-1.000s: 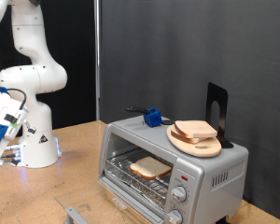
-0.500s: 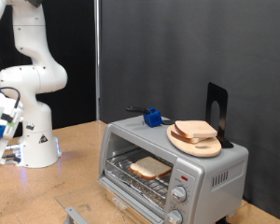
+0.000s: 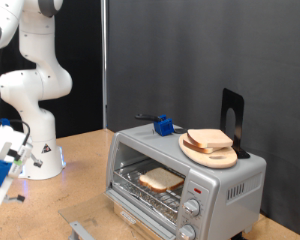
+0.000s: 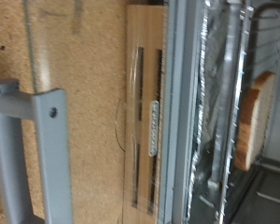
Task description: Make a piece of toast with the oven
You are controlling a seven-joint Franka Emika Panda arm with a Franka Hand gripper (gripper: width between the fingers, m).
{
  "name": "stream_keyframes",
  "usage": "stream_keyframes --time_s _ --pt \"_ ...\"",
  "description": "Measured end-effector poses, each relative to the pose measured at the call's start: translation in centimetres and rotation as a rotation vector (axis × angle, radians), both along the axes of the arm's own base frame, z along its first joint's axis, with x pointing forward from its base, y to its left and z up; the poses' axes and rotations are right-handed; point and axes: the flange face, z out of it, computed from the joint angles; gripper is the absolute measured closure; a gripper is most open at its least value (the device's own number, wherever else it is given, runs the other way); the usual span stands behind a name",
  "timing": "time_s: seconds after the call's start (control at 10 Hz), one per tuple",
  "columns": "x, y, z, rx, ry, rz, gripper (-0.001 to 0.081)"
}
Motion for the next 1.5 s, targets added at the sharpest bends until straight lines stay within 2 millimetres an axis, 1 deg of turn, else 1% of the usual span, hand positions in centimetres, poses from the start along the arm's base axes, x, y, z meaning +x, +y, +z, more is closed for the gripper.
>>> stream_keyframes --time_s 0.2,0.5,0.7,0.8,1.0,1.2,1.5 --pt "0.1 -1.1 -1.7 -0.032 0.002 0.015 0.0006" --pt "0.7 -2.7 -4.1 -0.061 -0.011 -0.010 0.0006" --pt "1.4 -2.9 -5.3 -0.050 -0.022 -0.018 0.0006" --pt "1.8 -2.4 -5.9 -0.037 -0.025 -0.011 0.0006" --pt "2.6 -0.6 -7.0 -0.008 -0.014 0.022 0.0006" --pt "3.2 2.1 -8.0 0.025 0.009 0.062 0.0006" --pt "3.5 6.3 -8.9 0.051 0.036 0.110 0.0006"
